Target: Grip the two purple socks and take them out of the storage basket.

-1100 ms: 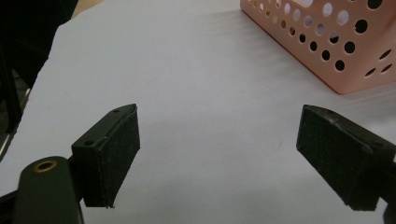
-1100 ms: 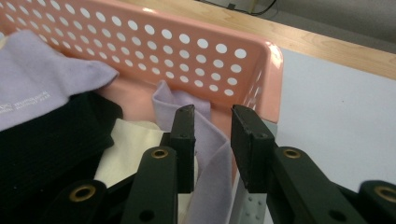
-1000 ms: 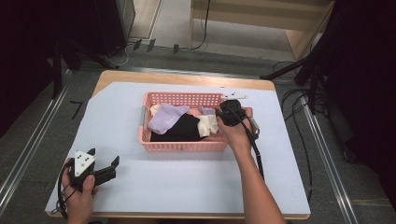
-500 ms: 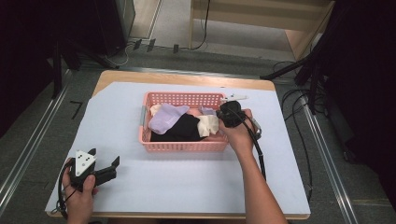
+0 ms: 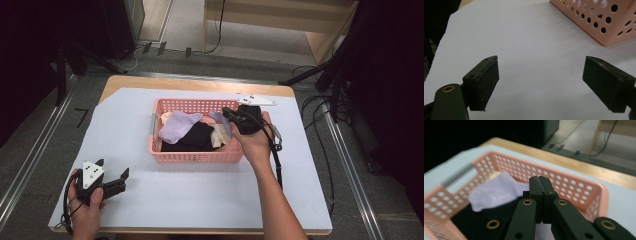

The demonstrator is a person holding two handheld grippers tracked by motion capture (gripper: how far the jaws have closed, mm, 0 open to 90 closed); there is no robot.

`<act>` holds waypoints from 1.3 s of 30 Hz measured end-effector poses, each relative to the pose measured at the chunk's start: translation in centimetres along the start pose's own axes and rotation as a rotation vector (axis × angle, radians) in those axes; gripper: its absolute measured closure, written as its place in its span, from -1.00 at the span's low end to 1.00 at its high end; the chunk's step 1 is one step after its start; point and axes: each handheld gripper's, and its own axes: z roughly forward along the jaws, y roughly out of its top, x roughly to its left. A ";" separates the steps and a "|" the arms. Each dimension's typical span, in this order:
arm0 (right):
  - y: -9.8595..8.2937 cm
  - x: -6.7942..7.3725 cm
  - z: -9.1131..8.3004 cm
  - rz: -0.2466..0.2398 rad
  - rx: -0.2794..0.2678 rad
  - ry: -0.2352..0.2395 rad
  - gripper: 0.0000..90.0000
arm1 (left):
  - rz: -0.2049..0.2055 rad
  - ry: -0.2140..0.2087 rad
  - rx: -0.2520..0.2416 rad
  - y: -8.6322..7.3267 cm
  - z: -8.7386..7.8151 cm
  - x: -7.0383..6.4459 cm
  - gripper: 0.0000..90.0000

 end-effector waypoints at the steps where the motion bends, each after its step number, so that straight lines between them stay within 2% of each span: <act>1: 0.3 0.3 -0.4 0.002 -0.018 0.023 1.00 | 0.000 0.000 0.001 0.0 0.0 0.0 -0.67; 3: 0.7 0.8 -1.0 0.019 -0.044 0.074 1.00 | 0.001 0.000 0.001 0.0 0.0 0.0 -0.67; 4: 0.7 0.8 -1.0 0.019 -0.044 0.074 1.00 | 0.001 0.000 0.002 0.0 0.0 0.0 -0.67; 5: 0.8 1.2 -1.3 0.023 -0.054 0.096 1.00 | 0.003 -0.002 0.005 0.0 0.0 0.0 -0.67; 9: 0.5 1.0 -1.1 0.040 -0.048 0.093 1.00 | 0.003 -0.001 0.006 0.0 0.0 0.0 -0.67; 11: -0.2 0.3 -0.1 0.080 -0.007 0.076 1.00 | 0.003 -0.002 0.006 0.0 0.0 0.0 -0.67; 14: -1.2 0.1 1.7 0.086 0.094 0.051 0.95 | 0.004 -0.003 0.007 0.0 0.0 0.0 -0.67; 15: -1.2 0.1 1.7 0.086 0.094 0.051 0.95 | 0.004 -0.003 0.007 0.0 0.0 0.0 -0.67; 16: -1.7 0.1 2.6 0.068 0.130 0.004 0.72 | 0.005 -0.004 0.007 0.0 0.0 0.0 -0.67; 18: -2.0 0.0 3.3 0.050 0.131 -0.053 0.35 | 0.005 -0.003 0.005 0.0 0.1 0.0 -0.67; 20: -2.2 -0.1 3.9 0.054 0.151 -0.088 0.16 | 0.006 -0.003 0.005 0.0 0.1 0.0 -0.67; 22: -2.5 -0.2 4.6 0.060 0.193 -0.085 0.04 | 0.009 -0.002 0.007 0.0 0.1 -0.1 -0.67; 24: -2.9 0.0 5.3 0.030 0.239 -0.108 -0.04 | 0.010 0.000 0.010 0.0 0.1 -0.1 -0.67; 26: -3.2 0.2 5.8 0.000 0.276 -0.144 -0.06 | 0.014 0.000 0.013 0.0 0.1 -0.1 -0.67; 28: -3.3 0.0 6.2 0.016 0.312 -0.176 -0.04 | 0.013 0.000 0.013 0.0 0.1 -0.1 -0.67; 30: -3.2 -0.3 6.2 0.052 0.340 -0.204 0.13 | 0.012 0.000 0.012 0.0 0.1 -0.1 -0.67; 31: -3.2 -0.5 6.2 0.072 0.357 -0.202 0.21 | 0.012 0.000 0.013 0.0 0.1 -0.1 -0.67; 32: -3.2 -0.5 6.2 0.072 0.357 -0.202 0.21 | 0.012 0.000 0.013 0.0 0.1 -0.1 -0.67; 33: -3.1 -0.7 6.2 0.108 0.374 -0.191 0.22 | 0.012 -0.001 0.011 0.0 0.1 -0.1 -0.67; 34: -3.0 -0.9 6.1 0.164 0.398 -0.184 0.24 | 0.010 0.000 0.012 0.0 0.1 -0.1 -0.67; 35: -3.0 -0.9 6.1 0.164 0.398 -0.184 0.24 | 0.010 0.000 0.012 0.0 0.1 -0.1 -0.67; 37: -2.9 -0.9 6.1 0.195 0.441 -0.183 0.24 | 0.011 0.000 0.016 0.1 0.1 -0.1 -0.67; 39: -3.0 -0.9 6.4 0.199 0.472 -0.158 0.23 | 0.012 -0.002 0.015 0.1 0.2 -0.1 -0.67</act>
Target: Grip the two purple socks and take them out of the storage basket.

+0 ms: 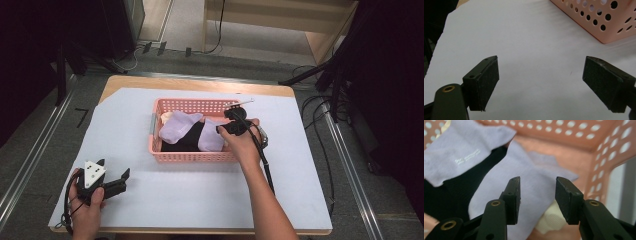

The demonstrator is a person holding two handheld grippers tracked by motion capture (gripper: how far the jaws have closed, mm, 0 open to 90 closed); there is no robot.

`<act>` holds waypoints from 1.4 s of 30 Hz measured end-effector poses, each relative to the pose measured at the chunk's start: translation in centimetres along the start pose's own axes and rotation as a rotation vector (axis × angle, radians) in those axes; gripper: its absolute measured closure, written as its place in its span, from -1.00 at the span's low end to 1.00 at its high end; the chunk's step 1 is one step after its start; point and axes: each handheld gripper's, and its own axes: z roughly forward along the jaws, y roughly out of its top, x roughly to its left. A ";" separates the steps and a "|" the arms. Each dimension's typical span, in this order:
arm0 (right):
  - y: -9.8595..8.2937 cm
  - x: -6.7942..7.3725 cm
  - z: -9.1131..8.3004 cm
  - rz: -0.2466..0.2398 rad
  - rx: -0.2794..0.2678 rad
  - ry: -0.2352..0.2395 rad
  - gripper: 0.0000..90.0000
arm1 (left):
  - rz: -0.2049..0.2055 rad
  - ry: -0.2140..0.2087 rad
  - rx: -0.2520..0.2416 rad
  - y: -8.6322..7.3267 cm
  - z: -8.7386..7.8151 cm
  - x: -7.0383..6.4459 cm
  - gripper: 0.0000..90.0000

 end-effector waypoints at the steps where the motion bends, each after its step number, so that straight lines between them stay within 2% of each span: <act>1: 0.0 0.2 0.1 -0.006 0.020 0.005 0.21 | 0.001 0.001 0.000 0.0 0.0 0.0 -0.67; 4: 0.1 0.5 0.5 -0.029 0.039 -0.018 0.14 | 0.001 0.002 0.000 0.0 0.0 0.0 -0.67; 5: 0.3 0.8 0.8 -0.049 0.064 -0.021 0.04 | 0.001 0.002 -0.001 0.0 0.0 0.0 -0.67; 7: 0.3 0.8 0.9 -0.054 0.071 -0.020 0.00 | 0.003 0.002 0.000 0.0 0.0 0.0 -0.67; 8: 0.5 1.0 1.1 -0.078 0.090 -0.008 -0.09 | 0.004 0.002 0.001 0.0 0.0 0.0 -0.67; 11: 0.6 1.3 1.4 -0.112 0.115 -0.009 -0.11 | 0.003 0.001 0.003 0.0 0.0 -0.1 -0.67; 12: 0.7 1.6 1.8 -0.147 0.148 0.001 0.16 | 0.007 0.002 0.003 0.0 0.0 -0.1 -0.67; 13: 0.6 1.8 2.0 -0.172 0.171 0.012 0.35 | 0.009 0.002 0.004 0.0 0.0 -0.1 -0.67; 14: 0.6 2.0 2.2 -0.196 0.192 0.011 0.48 | 0.010 0.002 0.003 0.0 0.0 -0.1 -0.67; 15: 0.6 2.0 2.2 -0.196 0.192 0.011 0.48 | 0.010 0.002 0.003 0.0 0.0 -0.1 -0.67; 16: 0.4 2.6 2.2 -0.215 0.202 0.013 0.79 | 0.013 0.001 0.005 0.0 0.0 -0.1 -0.67; 17: 0.4 2.6 2.2 -0.215 0.202 0.013 0.79 | 0.014 0.001 0.008 0.0 0.0 -0.1 -0.67; 18: 0.3 2.8 1.8 -0.222 0.180 0.031 0.92 | 0.015 0.002 0.006 0.0 0.0 -0.1 -0.67; 19: 0.2 2.8 1.6 -0.220 0.153 0.046 0.95 | 0.015 0.002 0.006 0.0 0.0 -0.1 -0.67; 20: 0.2 2.8 1.6 -0.220 0.153 0.046 0.95 | 0.015 0.000 0.008 0.0 0.0 -0.1 -0.67; 22: 0.0 2.5 0.9 -0.195 0.087 0.067 0.96 | 0.014 0.000 0.009 0.0 0.0 -0.1 -0.67; 25: -0.3 1.9 -0.3 -0.181 -0.025 0.111 0.96 | 0.017 0.002 0.011 0.0 0.0 -0.1 -0.67; 26: -0.5 1.5 -0.9 -0.171 -0.092 0.130 0.96 | 0.016 0.002 0.011 0.0 0.0 -0.1 -0.67; 27: -0.7 1.4 -1.2 -0.183 -0.127 0.140 0.96 | 0.017 0.003 0.012 0.0 0.0 -0.1 -0.67; 28: -0.7 1.4 -1.2 -0.183 -0.127 0.140 0.96 | 0.017 0.003 0.012 0.0 0.0 -0.1 -0.67; 29: -1.0 1.2 -1.7 -0.205 -0.207 0.144 0.96 | 0.017 0.003 0.012 0.0 0.0 -0.1 -0.67; 31: -1.2 1.0 -2.3 -0.202 -0.276 0.153 0.97 | 0.017 0.005 0.009 0.0 0.0 -0.1 -0.67; 32: -1.3 0.9 -2.6 -0.202 -0.311 0.151 0.97 | 0.017 0.004 0.009 0.0 0.1 -0.1 -0.67; 33: -1.3 0.9 -2.6 -0.202 -0.311 0.151 0.97 | 0.017 0.004 0.009 0.0 0.1 -0.1 -0.67; 34: -1.4 0.8 -2.9 -0.206 -0.339 0.143 0.97 | 0.017 0.004 0.008 0.0 0.1 -0.1 -0.67; 35: -1.5 0.7 -3.1 -0.209 -0.373 0.142 0.97 | 0.017 0.004 0.009 0.0 0.0 -0.1 -0.67; 36: -1.7 0.7 -3.6 -0.226 -0.439 0.138 0.97 | 0.017 0.004 0.007 0.0 0.1 -0.1 -0.67; 40: -2.0 0.6 -4.3 -0.268 -0.572 0.128 0.97 | 0.013 0.002 0.012 0.0 0.1 -0.1 -0.67; 41: -2.0 0.6 -4.3 -0.268 -0.572 0.128 0.97 | 0.013 0.002 0.012 0.0 0.1 -0.1 -0.67; 42: -2.2 0.6 -4.6 -0.288 -0.633 0.092 0.97 | 0.007 0.001 0.011 0.0 0.1 0.0 -0.67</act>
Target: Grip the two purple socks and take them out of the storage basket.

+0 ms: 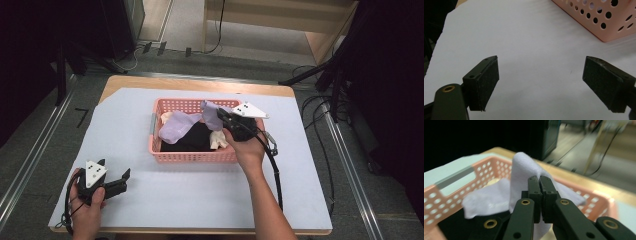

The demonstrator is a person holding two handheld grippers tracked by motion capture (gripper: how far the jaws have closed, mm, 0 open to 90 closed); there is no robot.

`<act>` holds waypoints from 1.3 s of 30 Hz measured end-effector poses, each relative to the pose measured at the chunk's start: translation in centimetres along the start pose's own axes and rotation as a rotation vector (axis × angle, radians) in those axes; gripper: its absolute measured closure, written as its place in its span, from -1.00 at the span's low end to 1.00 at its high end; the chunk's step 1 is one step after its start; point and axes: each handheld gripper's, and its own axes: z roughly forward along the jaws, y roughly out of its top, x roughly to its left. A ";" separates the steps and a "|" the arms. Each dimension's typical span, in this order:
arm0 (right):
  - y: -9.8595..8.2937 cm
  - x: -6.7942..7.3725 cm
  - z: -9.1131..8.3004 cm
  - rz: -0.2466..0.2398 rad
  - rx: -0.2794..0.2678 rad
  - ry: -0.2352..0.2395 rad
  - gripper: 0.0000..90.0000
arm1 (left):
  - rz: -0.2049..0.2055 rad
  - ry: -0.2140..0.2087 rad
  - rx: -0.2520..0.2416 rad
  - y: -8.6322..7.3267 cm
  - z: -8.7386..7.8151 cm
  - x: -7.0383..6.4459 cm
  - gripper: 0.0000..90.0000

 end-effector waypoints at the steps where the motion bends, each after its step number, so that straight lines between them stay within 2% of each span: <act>1: 0.0 0.0 -0.2 -0.003 -0.021 -0.009 0.97 | 0.000 0.000 0.000 0.0 0.0 0.0 -0.67; 4: 0.3 -0.4 -1.1 0.011 -0.077 -0.021 0.97 | -0.001 -0.001 0.000 0.0 0.0 0.0 -0.67; 5: 0.3 -0.4 -1.1 0.011 -0.077 -0.021 0.97 | -0.001 -0.001 0.000 0.0 0.0 0.0 -0.67; 7: 0.4 -1.0 -2.2 0.031 -0.116 -0.047 0.97 | -0.004 -0.002 0.000 0.0 0.0 0.0 -0.67; 10: 0.3 -1.9 -3.2 0.052 -0.141 -0.075 0.97 | -0.007 -0.009 -0.007 0.0 -0.1 0.1 -0.68; 15: 0.1 -3.8 -4.7 0.076 -0.166 -0.128 0.97 | -0.025 -0.016 -0.030 -0.1 -0.2 0.3 -0.68; 24: -1.0 -6.8 -7.4 0.109 -0.180 -0.221 0.96 | -0.019 -0.017 -0.035 -0.1 -0.3 0.2 -0.67; 28: -1.6 -7.6 -7.9 0.125 -0.174 -0.246 0.96 | -0.017 -0.021 -0.040 -0.2 -0.4 0.2 -0.67; 32: -3.0 -8.6 -8.1 0.135 -0.139 -0.280 0.96 | -0.020 -0.022 -0.046 -0.2 -0.4 0.2 -0.67; 35: -4.4 -9.2 -8.1 0.151 -0.092 -0.301 0.96 | -0.020 -0.022 -0.046 -0.2 -0.4 0.2 -0.67; 36: -5.4 -9.5 -8.0 0.176 -0.050 -0.316 0.95 | -0.019 -0.022 -0.045 -0.2 -0.4 0.3 -0.67; 37: -6.0 -9.7 -7.9 0.180 -0.029 -0.327 0.95 | -0.019 -0.022 -0.045 -0.2 -0.4 0.3 -0.68; 38: -6.0 -9.7 -7.9 0.180 -0.029 -0.327 0.95 | -0.020 -0.022 -0.046 -0.2 -0.4 0.2 -0.68; 39: -7.1 -10.0 -7.8 0.212 0.001 -0.338 0.93 | -0.019 -0.022 -0.045 -0.2 -0.4 0.3 -0.67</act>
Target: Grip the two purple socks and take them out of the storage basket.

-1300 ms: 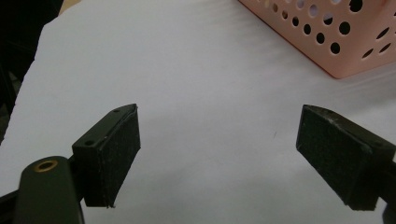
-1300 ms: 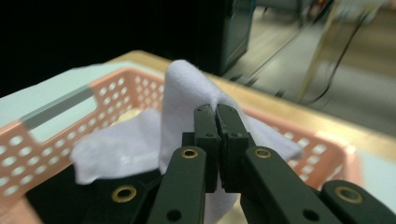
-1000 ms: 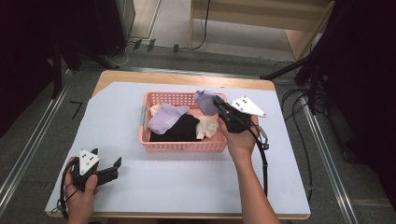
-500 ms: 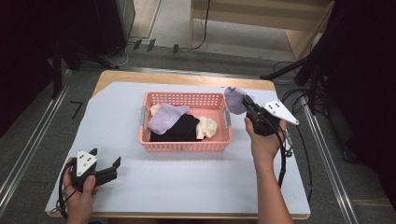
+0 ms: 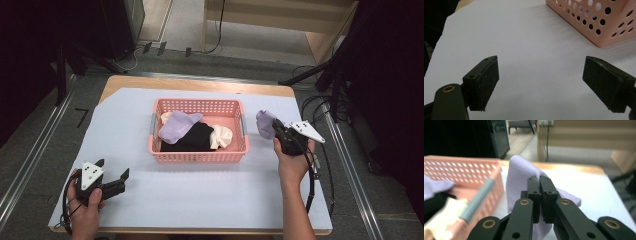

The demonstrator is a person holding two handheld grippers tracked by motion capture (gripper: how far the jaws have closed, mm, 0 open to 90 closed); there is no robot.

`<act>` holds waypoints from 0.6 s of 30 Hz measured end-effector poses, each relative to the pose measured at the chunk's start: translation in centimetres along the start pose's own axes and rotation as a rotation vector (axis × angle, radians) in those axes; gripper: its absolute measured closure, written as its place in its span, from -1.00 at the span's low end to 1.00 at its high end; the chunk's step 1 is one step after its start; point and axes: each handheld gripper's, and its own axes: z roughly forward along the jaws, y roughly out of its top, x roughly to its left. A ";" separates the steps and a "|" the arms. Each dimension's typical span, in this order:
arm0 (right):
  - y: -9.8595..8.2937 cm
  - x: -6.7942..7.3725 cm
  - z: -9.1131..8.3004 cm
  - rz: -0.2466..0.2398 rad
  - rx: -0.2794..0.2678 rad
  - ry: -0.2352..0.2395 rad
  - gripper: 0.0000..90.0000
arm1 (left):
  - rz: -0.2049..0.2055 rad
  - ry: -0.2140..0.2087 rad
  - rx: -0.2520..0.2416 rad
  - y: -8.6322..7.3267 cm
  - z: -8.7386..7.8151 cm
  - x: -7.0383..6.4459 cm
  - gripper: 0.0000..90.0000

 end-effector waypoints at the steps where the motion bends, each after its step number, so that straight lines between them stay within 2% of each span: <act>1: -0.4 -0.2 0.1 0.004 0.019 -0.009 0.91 | 0.000 0.000 0.000 0.0 0.0 0.0 -0.67; 2: -0.4 -0.2 0.1 0.004 0.019 -0.009 0.91 | -0.001 -0.001 0.002 0.0 0.0 0.0 -0.67; 3: -1.0 -0.5 0.2 0.015 0.041 -0.023 0.66 | -0.003 -0.001 0.003 0.0 0.0 0.0 -0.67; 5: -1.2 -0.4 0.1 0.027 0.050 -0.049 0.33 | -0.003 -0.002 0.005 0.0 0.0 0.0 -0.68; 6: -1.2 -0.4 0.1 0.027 0.050 -0.049 0.33 | -0.003 -0.002 0.006 0.0 0.0 0.0 -0.68; 7: -1.1 -0.2 0.0 0.019 0.053 -0.066 0.25 | -0.002 -0.001 0.007 0.0 0.0 0.0 -0.67; 8: -0.8 0.5 -0.1 0.008 0.029 -0.053 0.13 | -0.001 -0.002 0.009 0.0 0.0 0.0 -0.68; 10: -0.6 0.9 -0.1 0.004 0.018 -0.042 0.09 | -0.001 0.000 0.009 0.0 0.0 0.0 -0.67; 11: -0.3 1.9 0.0 -0.022 0.013 -0.023 0.03 | 0.001 0.000 0.009 0.0 0.0 0.0 -0.67; 13: -0.1 2.4 0.1 -0.031 0.029 -0.010 0.03 | 0.004 0.002 0.013 0.0 0.0 0.0 -0.68; 14: 0.4 3.4 0.3 -0.047 0.027 0.012 0.03 | 0.004 0.002 0.012 0.0 0.0 0.0 -0.67; 15: 0.4 3.4 0.3 -0.047 0.027 0.012 0.03 | 0.005 0.002 0.012 0.0 0.0 0.0 -0.67; 16: 0.8 4.3 0.5 -0.045 0.021 0.033 0.04 | 0.005 0.002 0.013 0.0 0.0 0.0 -0.67; 17: 0.8 4.3 0.5 -0.045 0.021 0.033 0.04 | 0.005 0.003 0.012 0.0 0.0 0.0 -0.67; 18: 1.3 5.4 0.8 -0.043 0.020 0.051 0.06 | 0.005 0.003 0.012 0.0 0.0 0.0 -0.67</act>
